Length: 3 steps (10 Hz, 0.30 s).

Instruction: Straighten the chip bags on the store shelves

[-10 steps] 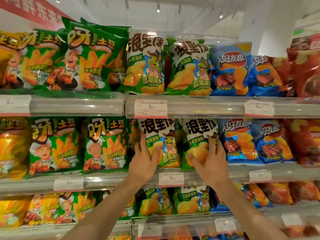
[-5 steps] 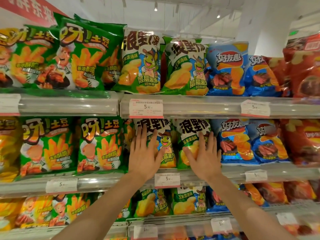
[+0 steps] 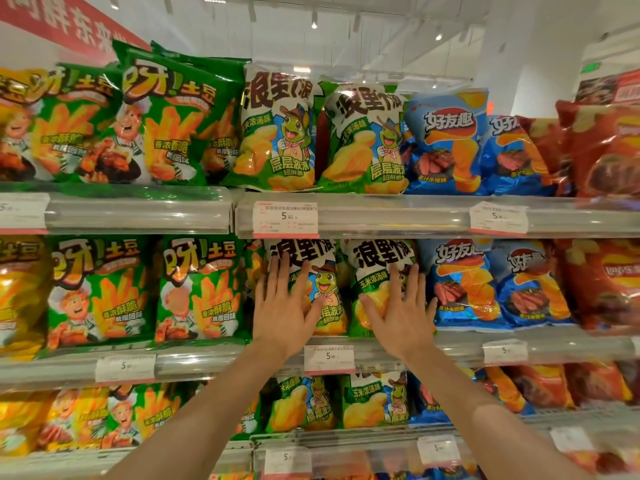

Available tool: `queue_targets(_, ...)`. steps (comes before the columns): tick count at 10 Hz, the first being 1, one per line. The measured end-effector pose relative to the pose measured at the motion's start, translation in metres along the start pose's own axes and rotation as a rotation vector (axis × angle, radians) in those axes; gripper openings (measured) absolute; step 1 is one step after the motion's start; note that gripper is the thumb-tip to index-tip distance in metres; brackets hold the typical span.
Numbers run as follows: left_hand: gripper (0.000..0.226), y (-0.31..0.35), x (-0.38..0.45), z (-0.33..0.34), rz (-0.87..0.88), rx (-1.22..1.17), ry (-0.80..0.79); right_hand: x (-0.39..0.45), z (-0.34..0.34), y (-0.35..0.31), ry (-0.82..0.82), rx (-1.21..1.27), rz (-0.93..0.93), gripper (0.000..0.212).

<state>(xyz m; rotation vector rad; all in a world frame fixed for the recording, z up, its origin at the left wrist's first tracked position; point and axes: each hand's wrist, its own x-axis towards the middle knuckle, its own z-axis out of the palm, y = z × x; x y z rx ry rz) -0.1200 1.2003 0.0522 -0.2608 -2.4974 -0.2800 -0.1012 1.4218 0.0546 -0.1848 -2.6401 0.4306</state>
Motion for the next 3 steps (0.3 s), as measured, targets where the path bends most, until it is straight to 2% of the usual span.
queue_targets(1,0.074,0.001,-0.002,-0.008,-0.013,-0.011,-0.008,-0.002,-0.002,0.001,-0.006,0.01,-0.016,0.09)
queue_targets(3,0.066,-0.001,-0.023,-0.039,-0.005,-0.127,0.091,-0.015,-0.01,0.003,0.148,0.064,-0.041,0.094)
